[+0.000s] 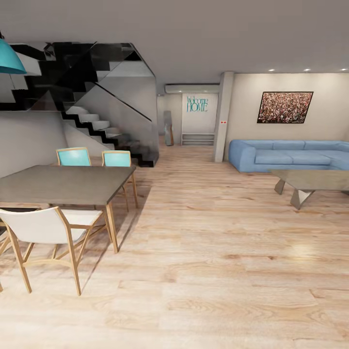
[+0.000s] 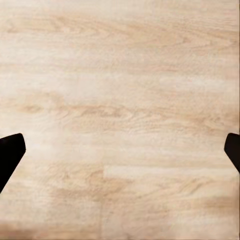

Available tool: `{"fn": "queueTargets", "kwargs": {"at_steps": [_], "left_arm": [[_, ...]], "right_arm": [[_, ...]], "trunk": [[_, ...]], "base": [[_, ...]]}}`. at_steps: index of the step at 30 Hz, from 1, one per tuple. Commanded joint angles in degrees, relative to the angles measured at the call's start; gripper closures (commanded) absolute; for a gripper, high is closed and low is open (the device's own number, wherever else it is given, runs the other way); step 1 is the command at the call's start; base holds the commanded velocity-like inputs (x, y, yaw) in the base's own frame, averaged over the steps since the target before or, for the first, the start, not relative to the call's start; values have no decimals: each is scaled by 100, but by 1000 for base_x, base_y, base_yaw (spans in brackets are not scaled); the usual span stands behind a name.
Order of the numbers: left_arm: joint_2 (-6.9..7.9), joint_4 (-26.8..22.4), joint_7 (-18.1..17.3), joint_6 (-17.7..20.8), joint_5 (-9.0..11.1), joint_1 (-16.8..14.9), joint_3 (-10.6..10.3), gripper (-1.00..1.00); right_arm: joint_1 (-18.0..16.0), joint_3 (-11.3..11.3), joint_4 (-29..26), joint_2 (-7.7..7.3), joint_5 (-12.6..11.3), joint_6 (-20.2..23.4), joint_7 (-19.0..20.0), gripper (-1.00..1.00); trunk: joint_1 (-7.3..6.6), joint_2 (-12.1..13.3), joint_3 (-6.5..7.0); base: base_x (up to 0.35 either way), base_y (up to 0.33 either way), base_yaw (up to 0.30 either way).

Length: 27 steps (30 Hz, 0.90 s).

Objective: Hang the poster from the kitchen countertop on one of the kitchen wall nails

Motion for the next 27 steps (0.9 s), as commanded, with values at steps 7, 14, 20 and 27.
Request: {"fn": "queueTargets", "kwargs": {"at_steps": [7,14,20,27], "left_arm": [[0,-11,-2,-18,-51,2,18,-100],[4,-12,-2,-19,-49,2,19,-100],[7,-12,-2,-19,-49,2,19,-100],[8,-12,-2,-19,-49,2,25,-100]], "right_arm": [[-5,3,85,7,-14,-29,-7,-100],[-5,5,92,9,-12,-30,-9,-100],[-3,6,92,11,-11,-37,-9,-100],[-4,5,94,10,3,-33,2,-100]], "trunk": [[0,-3,-4],[0,-3,-4],[0,-3,-4],[0,-3,-4]], "base": [[0,0,166],[0,0,280],[0,0,288],[0,1,210]]}}
